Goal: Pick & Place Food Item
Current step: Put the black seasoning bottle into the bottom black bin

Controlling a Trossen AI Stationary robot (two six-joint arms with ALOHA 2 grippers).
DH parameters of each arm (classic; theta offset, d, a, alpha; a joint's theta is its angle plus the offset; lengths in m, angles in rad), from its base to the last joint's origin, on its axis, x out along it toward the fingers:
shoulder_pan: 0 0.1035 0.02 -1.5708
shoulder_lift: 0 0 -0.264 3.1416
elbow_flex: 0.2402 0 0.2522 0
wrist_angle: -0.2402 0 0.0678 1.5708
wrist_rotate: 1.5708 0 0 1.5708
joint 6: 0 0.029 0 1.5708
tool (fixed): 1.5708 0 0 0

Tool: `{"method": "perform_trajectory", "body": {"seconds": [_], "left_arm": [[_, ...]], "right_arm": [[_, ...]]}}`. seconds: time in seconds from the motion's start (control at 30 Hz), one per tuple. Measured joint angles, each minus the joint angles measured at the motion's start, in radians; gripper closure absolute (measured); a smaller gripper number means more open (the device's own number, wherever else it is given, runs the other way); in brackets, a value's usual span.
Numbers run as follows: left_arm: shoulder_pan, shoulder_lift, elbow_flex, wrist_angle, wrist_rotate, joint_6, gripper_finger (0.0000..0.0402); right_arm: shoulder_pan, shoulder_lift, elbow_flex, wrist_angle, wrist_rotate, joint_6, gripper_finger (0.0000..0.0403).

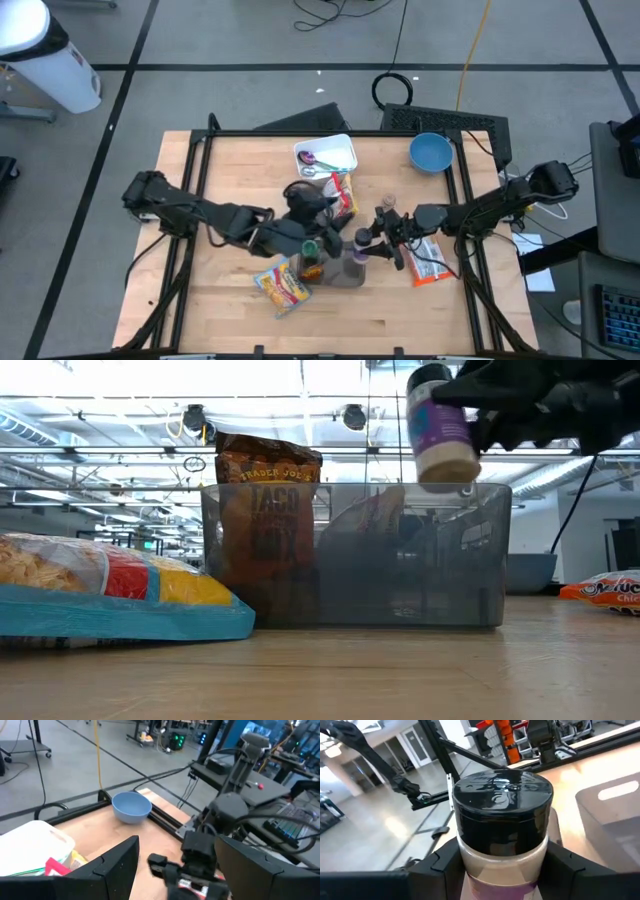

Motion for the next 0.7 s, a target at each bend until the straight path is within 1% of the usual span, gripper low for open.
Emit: {"method": "perform_trajectory", "body": {"seconds": [0.13, 0.2, 0.27, 0.37, 0.47, 0.6, 0.7], "left_arm": [[-0.031, -0.006, -0.001, -0.005, -0.044, -0.021, 0.0135], [-0.044, -0.009, -0.001, -0.002, -0.063, -0.043, 0.0135], [-0.058, -0.01, 0.0, -0.005, -0.069, -0.069, 0.0135], [-0.077, -0.007, 0.0, -0.011, -0.069, -0.098, 0.0135], [-0.098, -0.008, 0.0, -0.007, -0.089, -0.113, 0.0135], [-0.128, -0.007, 0.0, -0.009, -0.142, -0.137, 0.0135], [-0.14, -0.008, 0.0, -0.023, -0.158, -0.171, 0.0135]], "right_arm": [[0.002, 0.082, 0.075, 0.003, -0.009, -0.039, 0.0222], [0.001, 0.135, 0.112, 0.011, -0.037, -0.05, 0.0223], [0.002, 0.19, 0.146, 0.017, -0.057, -0.055, 0.0223], [0.003, 0.247, 0.172, 0.045, -0.057, -0.055, 0.0221], [0.008, 0.283, 0.181, 0.08, -0.043, -0.074, 0.0222], [0.016, 0.311, 0.19, 0.081, 0.027, -0.152, 0.0228], [0.013, 0.346, 0.193, 0.112, 0.03, -0.185, 0.0228]]}}
